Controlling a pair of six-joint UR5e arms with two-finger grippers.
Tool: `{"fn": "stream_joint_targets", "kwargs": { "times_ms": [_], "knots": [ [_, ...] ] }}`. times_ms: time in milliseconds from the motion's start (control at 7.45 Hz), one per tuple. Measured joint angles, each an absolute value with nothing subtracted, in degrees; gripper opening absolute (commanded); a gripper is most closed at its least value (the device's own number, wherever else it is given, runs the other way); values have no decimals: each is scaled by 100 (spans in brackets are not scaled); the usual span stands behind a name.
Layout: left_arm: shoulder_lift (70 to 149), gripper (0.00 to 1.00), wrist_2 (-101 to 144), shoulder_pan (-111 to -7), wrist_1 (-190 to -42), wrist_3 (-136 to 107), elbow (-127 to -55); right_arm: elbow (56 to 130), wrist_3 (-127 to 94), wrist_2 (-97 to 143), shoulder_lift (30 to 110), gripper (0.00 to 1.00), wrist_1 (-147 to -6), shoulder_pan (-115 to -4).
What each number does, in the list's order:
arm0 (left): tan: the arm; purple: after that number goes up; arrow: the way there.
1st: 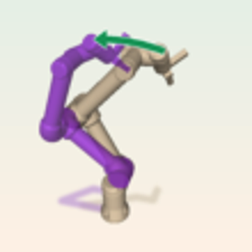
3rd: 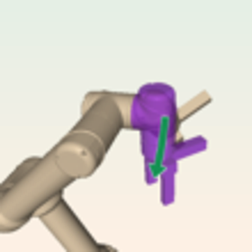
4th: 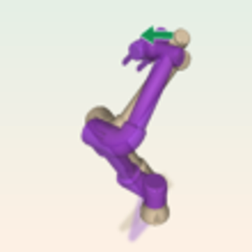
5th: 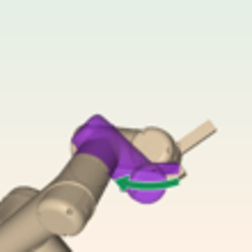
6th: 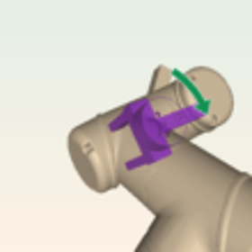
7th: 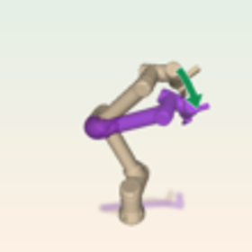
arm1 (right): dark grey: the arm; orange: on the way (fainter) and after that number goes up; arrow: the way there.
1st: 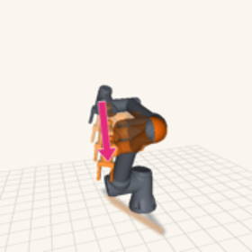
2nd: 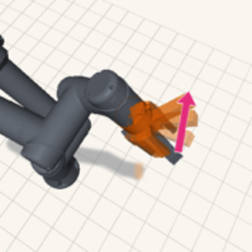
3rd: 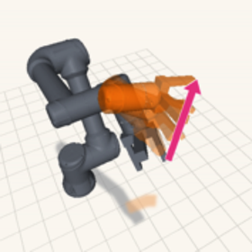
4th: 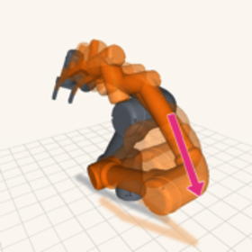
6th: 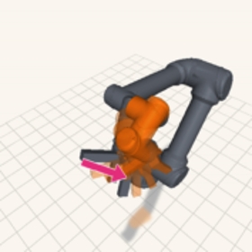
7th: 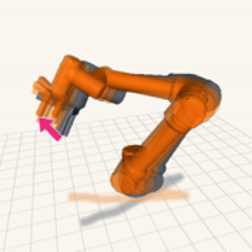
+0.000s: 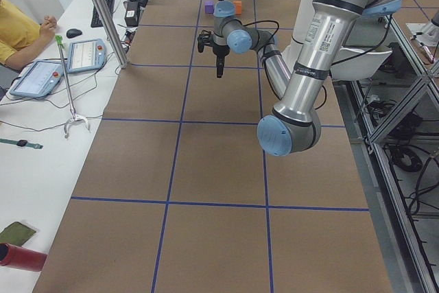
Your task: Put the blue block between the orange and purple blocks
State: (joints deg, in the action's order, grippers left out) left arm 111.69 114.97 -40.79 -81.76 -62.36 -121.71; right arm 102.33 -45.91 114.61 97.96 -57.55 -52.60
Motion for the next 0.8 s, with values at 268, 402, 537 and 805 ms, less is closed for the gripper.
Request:
{"fn": "stream_joint_targets", "kwargs": {
  "times_ms": [268,402,537,805],
  "knots": [
    [10944,100,11513,-4252,-8158,-5994,-12400,10438,-4501,12003,9810,100,-5762,-5914],
    [10752,100,11603,-4497,-8154,-5620,-12491,10447,-4243,12389,9813,100,-5807,-6375],
    [10505,100,11865,-4906,-8155,-5055,-12537,10457,-3883,12691,9813,100,-5941,-6821],
    [9909,100,12549,-5992,-8156,-3539,-12472,10484,-3118,13265,9782,100,-6496,-7658]
  ]
}}
